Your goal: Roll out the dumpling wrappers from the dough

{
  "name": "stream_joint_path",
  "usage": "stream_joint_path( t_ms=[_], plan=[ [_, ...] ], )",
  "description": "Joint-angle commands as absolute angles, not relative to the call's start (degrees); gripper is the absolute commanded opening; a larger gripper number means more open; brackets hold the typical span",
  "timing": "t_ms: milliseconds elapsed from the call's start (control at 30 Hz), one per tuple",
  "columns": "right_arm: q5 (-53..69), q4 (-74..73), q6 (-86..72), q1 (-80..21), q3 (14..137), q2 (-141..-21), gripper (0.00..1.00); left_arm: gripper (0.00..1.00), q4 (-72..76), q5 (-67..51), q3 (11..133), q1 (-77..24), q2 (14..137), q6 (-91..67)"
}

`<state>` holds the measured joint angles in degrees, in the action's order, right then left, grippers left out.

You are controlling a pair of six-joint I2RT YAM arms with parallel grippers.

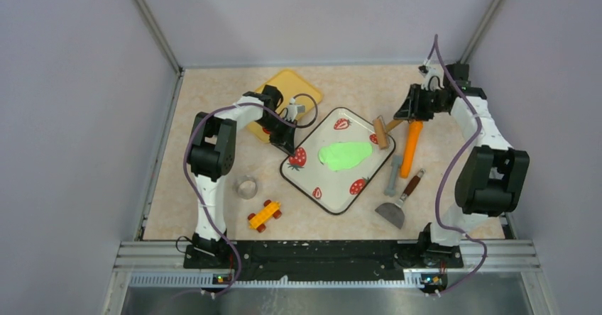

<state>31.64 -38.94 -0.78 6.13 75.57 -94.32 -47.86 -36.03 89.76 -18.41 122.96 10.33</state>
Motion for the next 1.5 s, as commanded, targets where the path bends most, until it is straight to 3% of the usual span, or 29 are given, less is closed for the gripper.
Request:
stream_joint_path(
  t_ms=[0,100,267,433,733,1067,1467],
  plan=[
    [47.01,-39.26,0.41,6.25,85.39,-89.5,0.0,0.0,-47.45,-31.93,89.83,-17.69,124.59,11.02],
    [46.01,-44.42,8.61,2.94,89.14,-88.77,0.0,0.0,-47.57,-32.33,89.92,-17.75,124.66,10.99],
    [32.76,-58.87,44.05,-12.75,91.03,-87.75,0.0,0.0,-48.0,-32.89,90.17,-17.75,124.97,11.23],
    [13.82,-53.48,61.96,-27.38,81.29,-83.26,0.0,0.0,-48.19,-32.96,90.18,-17.76,124.58,11.23],
    [8.12,-46.91,66.02,-32.06,77.05,-84.78,0.0,0.0,-48.61,-32.69,90.88,-17.75,124.61,11.37],
    [11.31,-42.33,63.67,-32.08,70.8,-86.05,0.0,0.0,-48.82,-32.46,91.15,-17.75,124.86,11.49],
    [10.88,-33.49,63.59,-26.58,63.8,-89.74,0.0,0.0,-49.39,-32.26,91.23,-17.75,125.2,11.95]
  ],
)
